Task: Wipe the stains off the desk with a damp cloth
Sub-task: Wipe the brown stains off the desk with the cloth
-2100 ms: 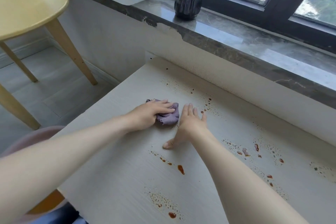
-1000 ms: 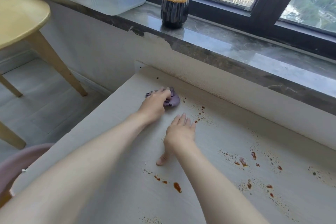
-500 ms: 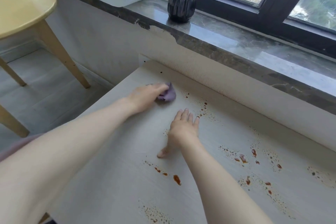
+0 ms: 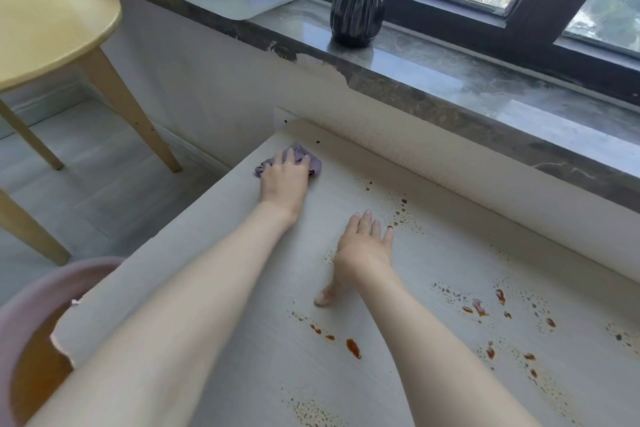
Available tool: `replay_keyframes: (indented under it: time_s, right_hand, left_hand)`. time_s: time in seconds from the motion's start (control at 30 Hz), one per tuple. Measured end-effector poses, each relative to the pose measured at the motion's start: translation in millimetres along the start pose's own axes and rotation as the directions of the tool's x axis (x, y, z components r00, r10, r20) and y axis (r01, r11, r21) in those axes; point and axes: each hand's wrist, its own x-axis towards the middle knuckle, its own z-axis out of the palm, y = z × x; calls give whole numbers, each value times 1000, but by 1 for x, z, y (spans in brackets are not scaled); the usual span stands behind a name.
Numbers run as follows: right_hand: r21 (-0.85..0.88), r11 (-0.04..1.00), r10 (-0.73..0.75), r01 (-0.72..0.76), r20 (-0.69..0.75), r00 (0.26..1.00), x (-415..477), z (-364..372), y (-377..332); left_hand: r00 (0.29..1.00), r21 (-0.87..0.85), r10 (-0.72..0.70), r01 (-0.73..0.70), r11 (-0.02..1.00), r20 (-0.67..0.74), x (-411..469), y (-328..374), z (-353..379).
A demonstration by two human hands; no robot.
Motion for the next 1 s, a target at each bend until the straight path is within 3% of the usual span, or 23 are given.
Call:
replay_keyframes:
  time_s: [0.17, 0.33, 0.4, 0.53, 0.57, 0.7, 0.8, 0.87, 1.0]
  right_hand:
    - [-20, 1000, 4, -3, 24, 1000, -3, -3, -1]
    - [-37, 999, 21, -19, 51, 998, -4, -4, -2]
    - [-54, 998, 36, -33, 65, 997, -3, -5, -4]
    - [-70, 997, 48, -43, 73, 996, -1, -7, -8]
    - [-68, 997, 46, -41, 73, 996, -2, -7, -7]
    - [36, 999, -28, 27, 51, 998, -6, -7, 5]
    - [217, 974, -34, 69, -158, 987, -1, -6, 3]
    - [216, 966, -72, 139, -289, 955, 9, -8, -6]
    - [231, 955, -130, 187, -241, 962, 27, -14, -18]
  left_hand:
    - [959, 37, 281, -280, 959, -24, -3, -21, 1]
    - [1000, 15, -8, 8, 1000, -6, 8, -34, -2]
    - [999, -78, 27, -24, 997, 32, 7, -33, 1]
    - [967, -214, 236, -213, 953, 92, -4, -63, 7]
    - [962, -191, 243, -217, 957, 122, -1, -68, 5]
    - [987, -139, 12, 11, 990, 161, 17, -47, -16]
    - [972, -192, 205, -182, 965, 112, 7, -25, -8]
    - [937, -293, 316, -264, 919, 147, -2, -31, 3]
    - [950, -265, 257, -206, 942, 176, 25, -28, -2]
